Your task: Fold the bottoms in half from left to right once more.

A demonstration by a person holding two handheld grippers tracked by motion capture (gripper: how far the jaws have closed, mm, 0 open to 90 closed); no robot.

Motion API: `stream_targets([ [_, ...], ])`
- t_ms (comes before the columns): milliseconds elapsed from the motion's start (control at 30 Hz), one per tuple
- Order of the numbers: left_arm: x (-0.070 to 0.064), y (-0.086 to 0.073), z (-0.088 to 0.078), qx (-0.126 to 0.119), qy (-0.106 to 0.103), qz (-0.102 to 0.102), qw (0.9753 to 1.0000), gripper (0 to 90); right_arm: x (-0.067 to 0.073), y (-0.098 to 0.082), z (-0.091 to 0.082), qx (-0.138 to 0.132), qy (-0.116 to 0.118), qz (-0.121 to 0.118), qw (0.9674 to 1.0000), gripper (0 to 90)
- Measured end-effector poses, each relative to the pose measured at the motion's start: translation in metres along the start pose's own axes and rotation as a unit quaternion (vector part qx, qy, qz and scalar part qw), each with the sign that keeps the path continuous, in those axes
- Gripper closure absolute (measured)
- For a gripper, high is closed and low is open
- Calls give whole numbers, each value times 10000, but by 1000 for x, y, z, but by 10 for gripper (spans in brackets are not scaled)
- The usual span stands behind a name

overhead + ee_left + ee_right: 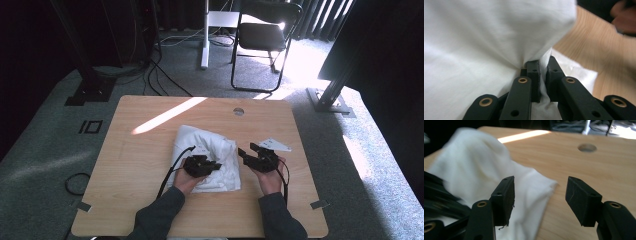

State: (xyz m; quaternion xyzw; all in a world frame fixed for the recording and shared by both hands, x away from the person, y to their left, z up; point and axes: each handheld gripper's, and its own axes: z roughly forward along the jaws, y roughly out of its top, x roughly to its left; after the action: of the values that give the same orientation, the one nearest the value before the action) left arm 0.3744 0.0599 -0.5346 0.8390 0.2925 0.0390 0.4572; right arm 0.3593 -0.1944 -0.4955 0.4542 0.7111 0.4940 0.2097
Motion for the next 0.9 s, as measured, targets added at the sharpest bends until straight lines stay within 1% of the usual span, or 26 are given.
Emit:
stream_targets([
  [33,-1,0,1,48,32,51,10000,854,4,3,-1,-60,55,-52,10000,392],
  [100,0,1,1,41,8,22,10000,852,12,9,-2,-154,165,-172,9996,382],
  [133,1,1,1,39,-5,5,10000,852,19,14,-3,-261,258,-262,9990,378],
  [200,0,1,1,42,5,20,10000,848,25,18,-2,-347,413,-304,9981,367],
  [233,0,1,1,42,5,20,10000,847,25,18,-2,-347,413,-304,9981,367],
  [300,-1,1,1,29,2,9,10000,847,28,21,2,-358,497,-295,9977,363],
  [333,-1,1,1,0,-12,21,10000,843,31,23,8,-290,608,-282,9973,363],
  [367,-1,1,1,0,-12,21,10000,837,31,23,8,-290,608,-282,9973,363],
  [400,-2,1,0,-6,-55,25,10000,827,32,23,19,-27,693,-372,9969,412],
  [433,-2,1,0,-6,-55,25,10000,814,32,23,19,-27,693,-372,9969,412],
  [467,-2,1,-1,-11,-96,5,10000,814,32,21,28,199,714,-445,9963,472],
  [500,-2,2,-2,-11,-146,2,9999,798,31,20,35,337,593,-502,9964,583],
  [533,-2,3,-5,-10,-192,-6,9998,734,27,16,47,608,452,-510,9958,791],
  [567,-2,3,-8,-51,-250,-20,9997,734,27,16,47,608,452,-510,9958,791],
  [600,-4,7,-15,-181,-318,-1,9993,664,22,14,54,734,305,-427,9959,854],
  [633,-4,7,-15,-181,-318,-1,9993,632,22,14,54,734,305,-427,9959,854],
  [667,-4,9,-20,-238,-339,25,9991,632,19,13,57,786,264,-400,9958,861],
  [700,-4,12,-26,-344,-360,12,9988,624,17,12,60,833,217,-388,9955,864],
  [733,-3,17,-40,-701,-451,-57,9965,610,12,11,64,914,139,-336,9951,865],
  [767,-3,17,-40,-701,-451,-57,9965,594,12,11,64,914,139,-336,9951,865],
  [800,4,22,-58,-1133,-485,-185,9922,592,7,8,69,1002,102,-250,9946,864],
  [833,4,22,-58,-1133,-485,-185,9922,592,7,8,69,1002,102,-250,9946,864],
  [867,14,26,-72,-1342,-184,-279,9904,592,4,5,71,1060,113,-200,9941,860],
  [900,14,26,-72,-1342,-184,-279,9904,602,4,5,71,1060,113,-200,9941,860],
])
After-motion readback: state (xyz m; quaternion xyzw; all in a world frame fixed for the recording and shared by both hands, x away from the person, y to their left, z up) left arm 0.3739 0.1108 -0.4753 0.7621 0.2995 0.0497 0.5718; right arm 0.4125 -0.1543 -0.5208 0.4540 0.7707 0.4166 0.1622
